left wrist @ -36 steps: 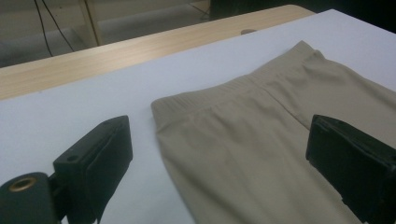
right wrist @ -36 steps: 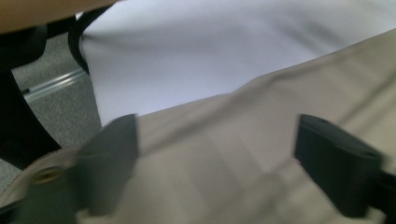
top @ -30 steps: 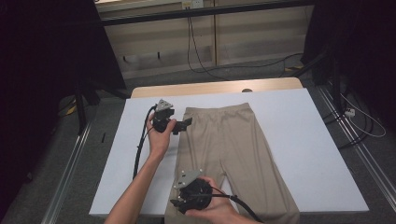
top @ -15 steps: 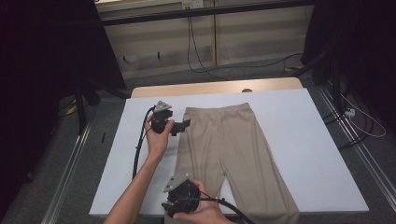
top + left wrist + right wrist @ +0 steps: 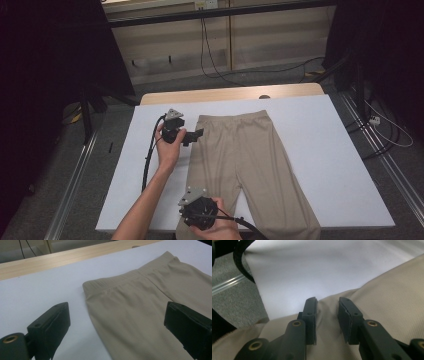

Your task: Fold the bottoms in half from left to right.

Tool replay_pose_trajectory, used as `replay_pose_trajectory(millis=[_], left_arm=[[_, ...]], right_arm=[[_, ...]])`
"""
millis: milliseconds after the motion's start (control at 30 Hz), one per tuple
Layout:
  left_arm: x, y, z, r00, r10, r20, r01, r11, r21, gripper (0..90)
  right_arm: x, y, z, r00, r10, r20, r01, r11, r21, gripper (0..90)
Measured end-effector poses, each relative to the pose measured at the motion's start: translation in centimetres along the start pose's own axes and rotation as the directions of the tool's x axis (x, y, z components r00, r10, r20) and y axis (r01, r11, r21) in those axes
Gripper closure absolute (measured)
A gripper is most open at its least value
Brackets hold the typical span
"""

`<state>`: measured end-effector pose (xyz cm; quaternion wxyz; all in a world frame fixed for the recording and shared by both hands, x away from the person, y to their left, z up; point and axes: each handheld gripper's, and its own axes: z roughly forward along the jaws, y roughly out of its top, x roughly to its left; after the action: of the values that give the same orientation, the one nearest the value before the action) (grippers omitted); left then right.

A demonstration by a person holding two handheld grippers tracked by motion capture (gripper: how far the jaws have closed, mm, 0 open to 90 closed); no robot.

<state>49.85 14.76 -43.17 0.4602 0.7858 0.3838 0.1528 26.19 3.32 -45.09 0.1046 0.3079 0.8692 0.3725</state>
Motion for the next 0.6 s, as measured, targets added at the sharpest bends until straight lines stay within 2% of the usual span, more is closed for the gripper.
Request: replay_pose_trajectory(millis=[33,67,100,133,200,267,300,333,400,433,467,500,533,567,600], left_arm=[[0.1,0.0,0.0,1.0,0.005,-0.001,-0.005,1.0,0.006,7.0],[0.1,0.0,0.0,1.0,0.005,-0.001,-0.005,1.0,0.006,7.0],[0.0,0.0,0.0,1.0,0.002,0.002,-0.002,1.0,0.003,6.9],[0.0,0.0,0.0,1.0,0.002,0.002,-0.002,1.0,0.003,6.9],[0.0,-0.1,0.0,1.0,0.004,0.0,-0.004,1.0,0.006,7.0],[0.0,-0.1,0.0,1.0,0.001,-0.002,-0.001,1.0,0.005,6.9],[0.0,-0.1,0.0,1.0,0.003,-0.005,-0.003,1.0,0.004,7.0],[0.1,-0.1,0.1,0.9999,0.012,-0.011,-0.011,0.9999,0.009,7.1],[0.1,-0.2,0.2,0.9999,0.0,-0.012,0.001,1.0,0.008,7.2],[0.1,-0.2,0.2,0.9998,0.005,-0.021,-0.005,0.9999,0.014,7.2],[0.1,-0.2,0.2,0.9995,0.014,-0.027,-0.013,0.9998,0.014,7.2],[0.2,-0.2,0.5,0.9993,0.016,-0.033,-0.016,0.9998,0.007,7.3],[0.2,-0.2,0.5,0.9993,0.016,-0.033,-0.016,0.9998,0.007,7.6],[0.8,-0.3,0.7,0.9999,-0.009,-0.01,0.01,0.9999,0.004,7.9],[0.8,-0.3,0.7,0.9999,-0.009,-0.01,0.01,0.9999,0.004,7.9]], right_arm=[[0.1,0.2,0.2,0.9999,0.004,-0.015,-0.004,1.0,0.002,56.9],[0.1,0.2,0.2,0.9999,0.004,-0.015,-0.004,1.0,0.002,56.9],[0.5,0.5,0.4,0.9999,0.006,-0.014,-0.006,1.0,0.01,50.9],[0.5,0.5,0.4,0.9999,0.006,-0.014,-0.006,1.0,0.01,50.9],[1.1,0.6,0.9,1.0,0.003,0.005,-0.003,1.0,0.007,45.2],[1.4,0.6,1.0,0.9998,-0.006,0.021,0.006,1.0,0.005,44.7],[1.8,0.5,1.1,0.9989,-0.013,0.044,0.013,1.0,-0.003,45.2],[1.8,0.4,1.0,0.9989,-0.014,0.045,0.014,1.0,-0.003,45.7],[1.7,0.4,1.0,0.999,-0.016,0.042,0.016,1.0,-0.002,46.8],[1.9,0.3,0.9,0.9992,-0.026,0.031,0.026,1.0,-0.011,55.6],[1.9,0.3,0.9,0.9992,-0.026,0.031,0.026,1.0,-0.011,55.6],[2.1,0.0,0.8,0.9989,-0.039,0.026,0.04,0.999,-0.03,63.5],[2.1,0.0,0.8,0.9989,-0.039,0.026,0.04,0.999,-0.03,63.5],[1.9,-0.1,0.7,0.9995,-0.031,0.007,0.031,0.999,-0.033,68.2],[1.9,-0.1,0.7,0.9995,-0.031,0.007,0.031,0.999,-0.033,68.2]])
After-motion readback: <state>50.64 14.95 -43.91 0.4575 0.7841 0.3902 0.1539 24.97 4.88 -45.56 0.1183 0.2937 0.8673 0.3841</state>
